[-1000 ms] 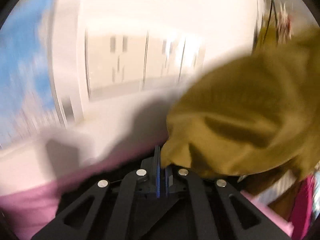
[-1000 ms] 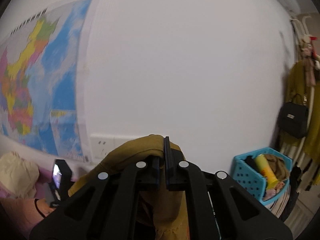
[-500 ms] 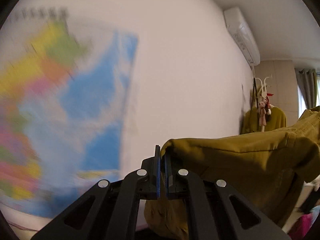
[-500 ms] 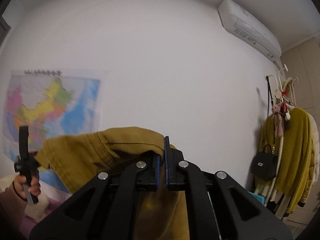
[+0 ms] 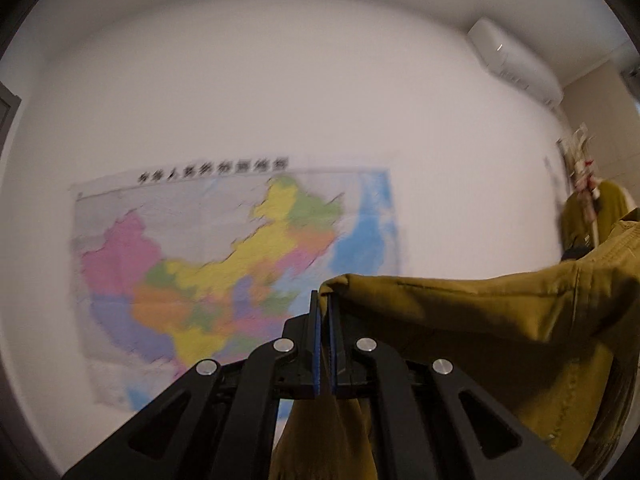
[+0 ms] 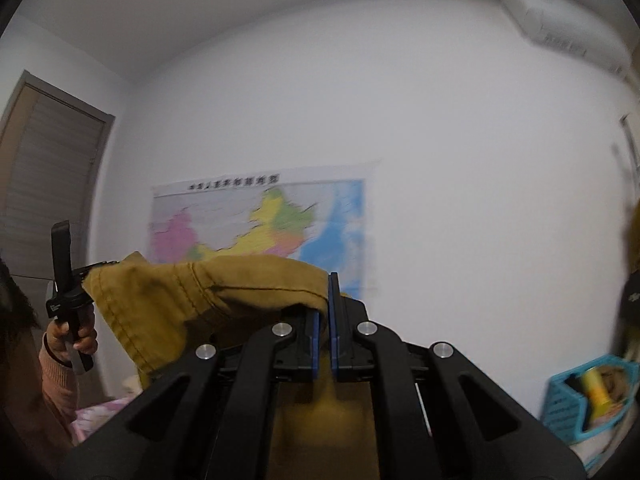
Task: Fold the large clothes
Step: 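Lift the olive shirt high with both tools, shaking it out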
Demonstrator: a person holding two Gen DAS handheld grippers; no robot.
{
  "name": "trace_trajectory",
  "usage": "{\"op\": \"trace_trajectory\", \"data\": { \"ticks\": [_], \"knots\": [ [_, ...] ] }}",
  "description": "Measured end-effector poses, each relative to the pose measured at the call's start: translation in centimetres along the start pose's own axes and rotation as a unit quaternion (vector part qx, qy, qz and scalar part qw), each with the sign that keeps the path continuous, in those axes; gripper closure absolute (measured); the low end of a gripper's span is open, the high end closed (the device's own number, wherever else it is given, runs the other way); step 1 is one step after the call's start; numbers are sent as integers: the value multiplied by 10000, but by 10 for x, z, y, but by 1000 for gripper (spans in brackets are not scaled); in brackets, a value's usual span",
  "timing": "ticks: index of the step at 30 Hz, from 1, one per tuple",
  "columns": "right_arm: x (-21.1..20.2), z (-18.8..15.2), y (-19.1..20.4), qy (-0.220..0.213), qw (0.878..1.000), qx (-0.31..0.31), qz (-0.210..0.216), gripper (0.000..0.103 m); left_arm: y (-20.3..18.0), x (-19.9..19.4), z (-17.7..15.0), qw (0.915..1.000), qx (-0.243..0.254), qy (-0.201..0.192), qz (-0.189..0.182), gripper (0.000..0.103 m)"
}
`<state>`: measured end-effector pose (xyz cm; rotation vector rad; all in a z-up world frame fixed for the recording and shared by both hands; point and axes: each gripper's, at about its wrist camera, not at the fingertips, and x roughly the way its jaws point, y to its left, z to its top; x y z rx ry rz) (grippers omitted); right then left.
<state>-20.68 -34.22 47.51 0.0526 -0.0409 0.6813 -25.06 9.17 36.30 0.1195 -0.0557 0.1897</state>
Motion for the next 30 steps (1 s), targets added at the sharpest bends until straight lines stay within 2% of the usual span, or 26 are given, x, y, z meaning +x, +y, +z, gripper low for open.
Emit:
{"op": "trace_trajectory", "data": {
  "ticks": [4,6,8,10,11,12,13,14,15,17,18,19,21,22,23,25,26,27,28,29,30],
  "knots": [
    [75,-28,-7,686,9965,327,336,99,15,44,-26,9952,246,792,511,101],
    [125,-56,-20,1178,9902,600,443,99,22,88,-59,9868,293,1449,660,101],
    [176,-91,-32,1676,9811,813,520,99,34,138,-107,9725,241,2211,693,101],
    [232,-143,-41,2310,9667,1002,446,99,48,175,-152,9586,-19,2770,657,101],
    [261,-177,-47,2641,9566,1170,394,99,53,201,-185,9477,-82,3119,670,101],
    [281,-203,-49,2913,9478,1249,358,99,57,216,-207,9410,-129,3292,771,102],
    [302,-230,-50,3191,9379,1311,347,99,60,234,-236,9333,-162,3501,786,102],
    [325,-266,-52,3573,9225,1422,346,99,62,249,-264,9244,-133,3715,853,102],
    [345,-290,-51,3821,9126,1420,312,99,65,260,-280,9180,-168,3845,952,102],
    [369,-336,-55,4285,8908,1498,192,99,75,282,-319,8992,-446,4273,821,102],
    [382,-357,-58,4462,8811,1556,194,99,79,289,-332,8929,-498,4394,849,102],
    [386,-367,-61,4509,8774,1631,144,99,82,294,-340,8897,-494,4452,885,102],
    [395,-377,-73,4539,8733,1768,21,99,86,298,-350,8833,-545,4601,709,101],
    [397,-379,-79,4554,8711,1837,-57,98,86,301,-353,8829,-581,4625,571,101],
    [400,-382,-85,4591,8678,1897,-127,97,84,297,-349,8863,-541,4582,387,101],
    [411,-390,-96,4731,8593,1905,-386,91,72,294,-346,8928,-309,4494,-23,85],
    [415,-393,-95,4805,8565,1822,-485,81,63,291,-344,8946,-125,4460,-253,61],
    [417,-394,-95,4875,8547,1666,-632,65,50,287,-343,8980,214,4371,-463,49],
    [416,-394,-94,4882,8557,1550,-744,56,39,284,-342,8986,430,4331,-555,47],
    [413,-390,-91,4858,8590,1410,-795,50,27,282,-347,8949,708,4348,-712,46],
    [406,-382,-84,4789,8670,1161,-744,50,20,281,-350,8902,830,4413,-774,45]
  ]
}}
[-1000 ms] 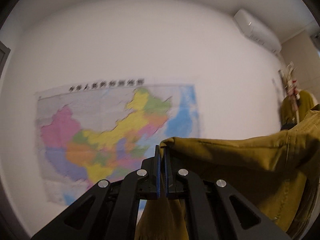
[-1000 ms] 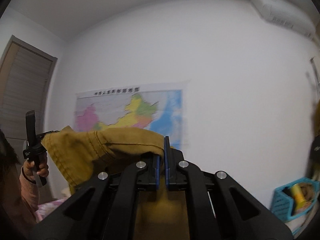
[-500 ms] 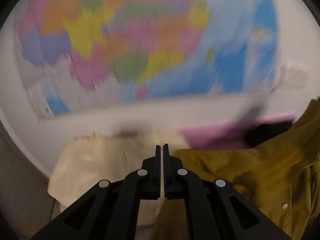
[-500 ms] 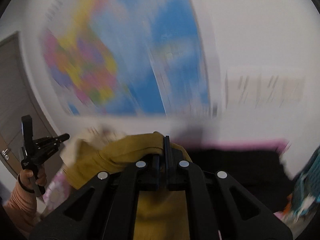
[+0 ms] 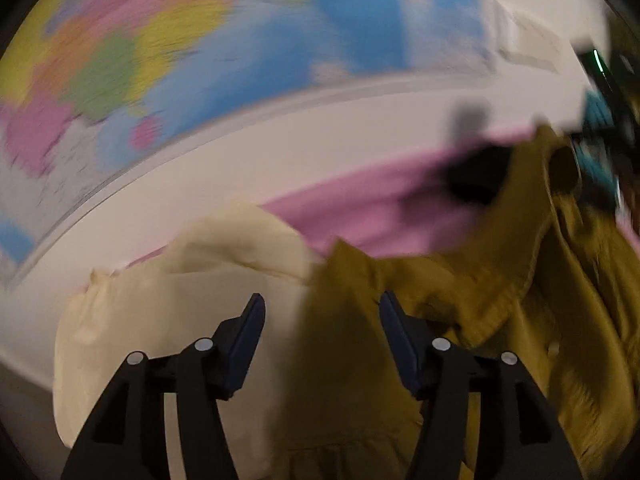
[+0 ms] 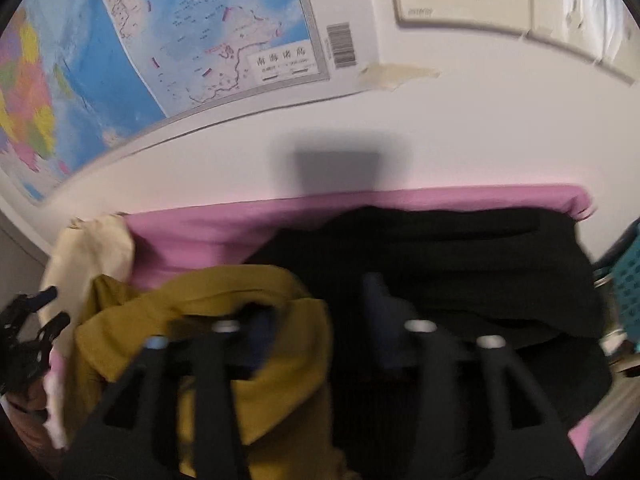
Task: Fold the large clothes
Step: 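Lift the olive shirt high with both tools, shaking it out, then lower the olive shirt flat onto the bed with both tools, then release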
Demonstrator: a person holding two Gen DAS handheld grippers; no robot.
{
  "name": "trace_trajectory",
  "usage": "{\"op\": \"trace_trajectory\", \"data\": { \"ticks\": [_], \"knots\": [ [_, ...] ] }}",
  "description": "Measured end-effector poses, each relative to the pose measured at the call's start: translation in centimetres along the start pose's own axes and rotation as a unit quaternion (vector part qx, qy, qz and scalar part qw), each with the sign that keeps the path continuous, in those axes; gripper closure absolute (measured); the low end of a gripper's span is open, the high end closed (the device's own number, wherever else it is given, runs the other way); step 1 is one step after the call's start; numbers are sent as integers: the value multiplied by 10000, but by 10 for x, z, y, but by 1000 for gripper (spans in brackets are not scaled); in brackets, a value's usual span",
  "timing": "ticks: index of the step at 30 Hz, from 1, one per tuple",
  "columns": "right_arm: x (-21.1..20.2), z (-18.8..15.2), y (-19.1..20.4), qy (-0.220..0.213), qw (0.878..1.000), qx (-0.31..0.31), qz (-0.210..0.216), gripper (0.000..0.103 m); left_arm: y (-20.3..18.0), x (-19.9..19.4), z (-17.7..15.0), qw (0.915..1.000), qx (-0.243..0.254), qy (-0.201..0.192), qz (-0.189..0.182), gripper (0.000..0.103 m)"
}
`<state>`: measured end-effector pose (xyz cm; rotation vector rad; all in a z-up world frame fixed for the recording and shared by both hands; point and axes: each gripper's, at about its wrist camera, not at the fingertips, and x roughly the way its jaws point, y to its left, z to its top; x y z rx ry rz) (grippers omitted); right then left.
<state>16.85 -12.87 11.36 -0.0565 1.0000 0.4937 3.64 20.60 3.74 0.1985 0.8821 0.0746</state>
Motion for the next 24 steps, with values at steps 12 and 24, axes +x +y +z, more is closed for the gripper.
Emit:
{"op": "trace_trajectory", "data": {
  "ticks": [12,24],
  "knots": [
    [-47,-54,99,-29,9665,-2544,342,36,16,48,-4,9962,-472,736,-52,98],
    [36,46,28,82,9925,594,1062,94,111,11,0,9691,-2358,552,-464,99]
  ]
}}
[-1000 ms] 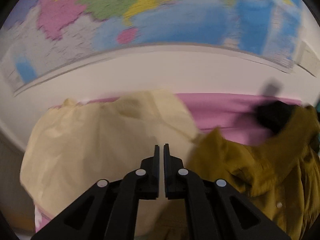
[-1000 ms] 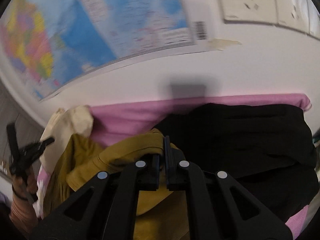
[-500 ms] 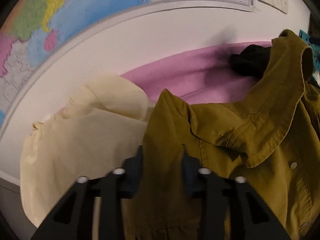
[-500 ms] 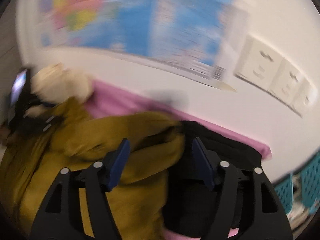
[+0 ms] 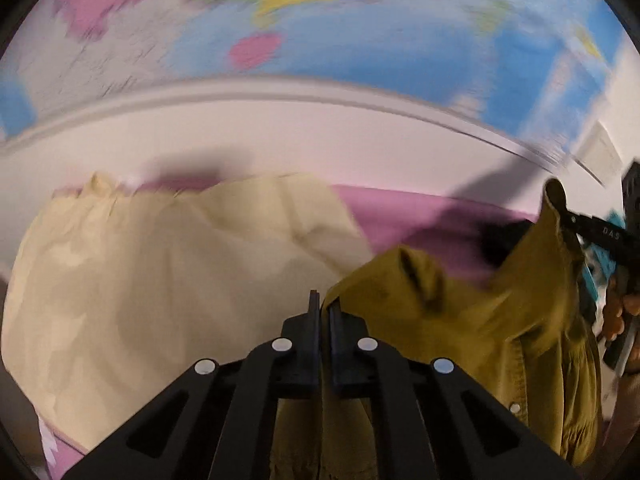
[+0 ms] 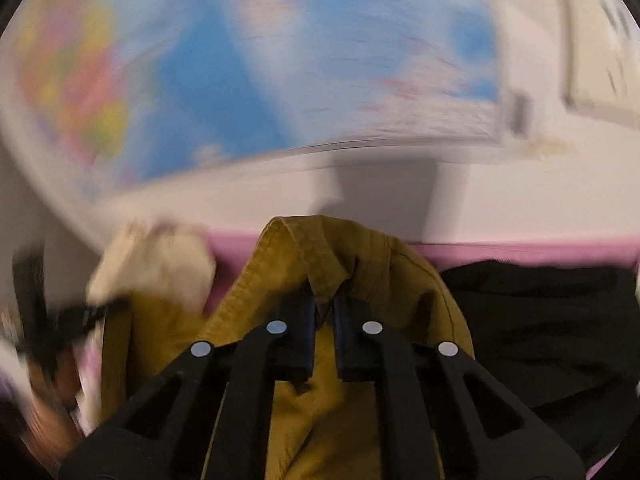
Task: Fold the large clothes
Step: 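Lower the olive shirt flat onto the bed with both tools, then release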
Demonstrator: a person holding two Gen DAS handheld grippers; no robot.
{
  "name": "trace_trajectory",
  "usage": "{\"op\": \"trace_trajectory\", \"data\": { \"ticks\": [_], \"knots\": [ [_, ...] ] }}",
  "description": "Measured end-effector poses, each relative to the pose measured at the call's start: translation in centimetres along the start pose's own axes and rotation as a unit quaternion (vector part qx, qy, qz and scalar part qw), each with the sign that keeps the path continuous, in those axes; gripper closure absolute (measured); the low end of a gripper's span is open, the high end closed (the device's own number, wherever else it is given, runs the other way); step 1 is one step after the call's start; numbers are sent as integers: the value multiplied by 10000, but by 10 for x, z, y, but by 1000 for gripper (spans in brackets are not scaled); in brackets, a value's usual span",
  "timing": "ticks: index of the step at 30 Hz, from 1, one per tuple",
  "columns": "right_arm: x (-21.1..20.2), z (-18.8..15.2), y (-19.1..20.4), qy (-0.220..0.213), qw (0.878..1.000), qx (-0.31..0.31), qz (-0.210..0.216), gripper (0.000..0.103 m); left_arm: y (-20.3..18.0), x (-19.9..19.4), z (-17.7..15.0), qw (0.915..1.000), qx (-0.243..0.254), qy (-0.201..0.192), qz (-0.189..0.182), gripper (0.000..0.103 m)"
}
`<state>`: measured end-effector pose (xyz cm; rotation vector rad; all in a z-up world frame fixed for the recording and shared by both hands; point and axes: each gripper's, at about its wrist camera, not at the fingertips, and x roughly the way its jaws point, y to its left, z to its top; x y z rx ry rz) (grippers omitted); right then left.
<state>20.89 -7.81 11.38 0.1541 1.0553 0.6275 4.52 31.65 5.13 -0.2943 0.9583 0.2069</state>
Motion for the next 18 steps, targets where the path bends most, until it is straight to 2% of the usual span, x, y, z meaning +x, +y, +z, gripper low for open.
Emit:
{"op": "trace_trajectory", "data": {
  "ticks": [1,3,4,5,7,8,9,11,12,15,17,18],
  "knots": [
    [9,0,-6,146,9998,102,-120,94,0,5,-2,9999,38,51,118,98],
    [13,-2,-11,267,9992,181,-228,71,-7,12,-11,9983,329,54,484,85],
    [5,-4,-11,139,9996,101,-242,50,-11,14,-13,9971,441,29,622,82],
    [-5,-7,-10,-23,9996,-13,-297,45,-14,12,-15,9959,532,-28,725,79],
    [-36,-17,-6,-287,9982,-360,-372,43,-17,4,-15,9942,676,-121,827,75],
    [-48,-26,-7,-315,9978,-488,-320,39,-18,-2,-17,9934,749,-158,856,63],
    [-66,-36,-7,-292,9971,-663,-237,32,-24,-8,-20,9919,913,-247,854,52],
    [-91,-61,-6,-170,9947,-1001,-161,23,-36,-15,-25,9878,1235,-384,866,48],
    [-104,-78,-3,-75,9919,-1255,-154,22,-42,-15,-29,9853,1413,-380,886,42],
    [-128,-126,-5,271,9841,-1731,-286,11,-60,-13,-42,9799,1794,-286,825,38],
    [-134,-160,-11,625,9802,-1861,-263,11,-63,-4,-48,9774,1906,-57,907,38],
    [-134,-169,-12,700,9793,-1886,-239,15,-61,4,-49,9776,1883,105,936,44]
  ]
}}
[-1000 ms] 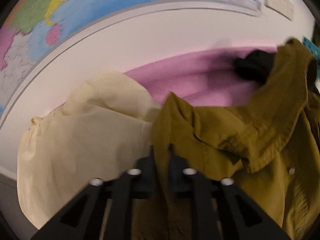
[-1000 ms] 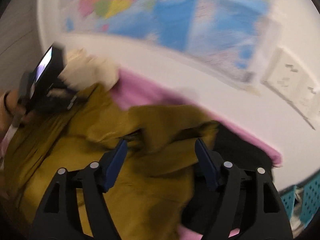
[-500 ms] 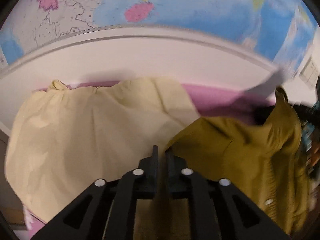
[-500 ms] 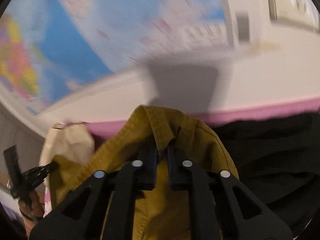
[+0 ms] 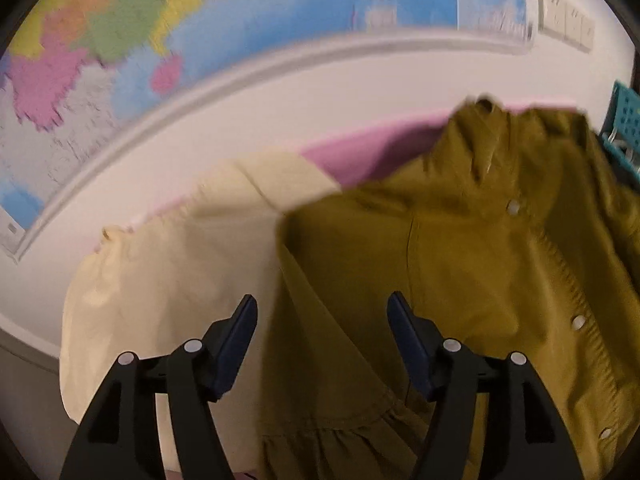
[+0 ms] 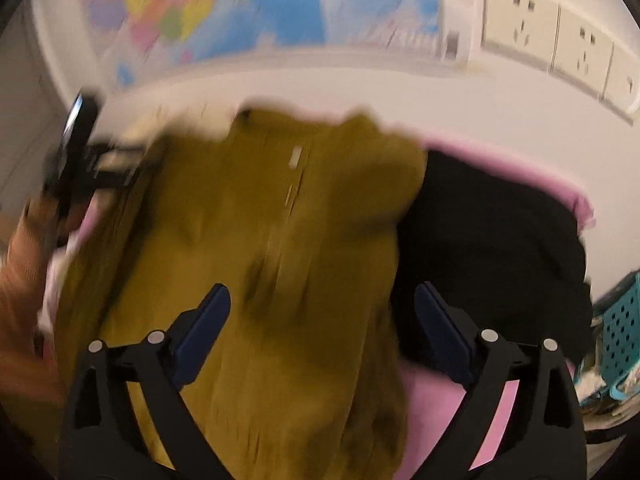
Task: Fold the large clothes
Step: 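Lower the olive shirt flat onto the bed with both tools, then release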
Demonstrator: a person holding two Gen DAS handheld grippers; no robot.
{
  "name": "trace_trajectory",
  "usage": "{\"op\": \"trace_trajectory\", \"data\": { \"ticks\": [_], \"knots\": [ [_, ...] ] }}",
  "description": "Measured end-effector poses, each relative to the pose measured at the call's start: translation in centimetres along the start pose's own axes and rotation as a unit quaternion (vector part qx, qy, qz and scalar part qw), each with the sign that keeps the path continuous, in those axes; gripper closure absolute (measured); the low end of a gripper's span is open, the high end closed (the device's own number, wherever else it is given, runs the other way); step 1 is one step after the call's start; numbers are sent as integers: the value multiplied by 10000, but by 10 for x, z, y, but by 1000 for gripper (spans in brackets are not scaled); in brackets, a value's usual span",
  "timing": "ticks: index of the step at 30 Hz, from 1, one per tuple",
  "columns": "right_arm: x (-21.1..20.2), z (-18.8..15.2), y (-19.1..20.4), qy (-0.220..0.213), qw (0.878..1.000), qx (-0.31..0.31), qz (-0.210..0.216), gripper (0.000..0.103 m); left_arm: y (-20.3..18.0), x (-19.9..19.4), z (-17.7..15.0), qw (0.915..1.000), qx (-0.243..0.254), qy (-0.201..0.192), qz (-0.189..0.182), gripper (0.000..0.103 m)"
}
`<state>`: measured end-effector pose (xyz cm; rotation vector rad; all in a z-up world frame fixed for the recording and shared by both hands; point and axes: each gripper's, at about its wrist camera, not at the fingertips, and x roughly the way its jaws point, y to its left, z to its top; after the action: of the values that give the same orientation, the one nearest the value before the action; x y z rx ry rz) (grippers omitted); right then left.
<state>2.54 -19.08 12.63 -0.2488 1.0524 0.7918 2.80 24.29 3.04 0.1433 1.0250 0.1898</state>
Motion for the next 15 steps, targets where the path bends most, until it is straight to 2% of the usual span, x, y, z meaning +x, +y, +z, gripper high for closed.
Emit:
{"op": "trace_trajectory", "data": {
  "ticks": [1,2,3,5,6,8,9,10,13,15],
  "knots": [
    [1,-12,1,54,10000,-46,39,24,0,6,-1,10000,-5,82,40,51],
    [2,-22,0,166,9998,-84,41,55,2,10,-4,9997,-17,78,228,67],
    [3,-26,1,212,9997,-45,82,94,4,11,-4,9993,-39,58,359,84],
    [-16,-24,-18,-62,9996,231,-176,96,19,8,-2,9992,-346,-16,206,98],
    [-27,-17,-26,-296,9987,356,-220,97,31,3,-1,9980,-632,-43,86,99],
    [-59,-8,-61,-872,9909,902,-482,97,43,-5,0,9964,-830,-138,29,99],
    [-77,-7,-88,-1174,9821,1274,-744,97,49,-8,-1,9956,-927,-161,24,99],
    [-85,-8,-108,-1286,9753,1508,-977,97,55,-9,-2,9945,-1027,-187,62,99],
    [-65,-20,-165,-878,9657,2306,-802,94,70,-2,-4,9908,-1336,-60,-225,99],
    [-37,-34,-185,-505,9592,2624,-921,86,74,7,-7,9908,-1329,25,-241,97]
  ]
}}
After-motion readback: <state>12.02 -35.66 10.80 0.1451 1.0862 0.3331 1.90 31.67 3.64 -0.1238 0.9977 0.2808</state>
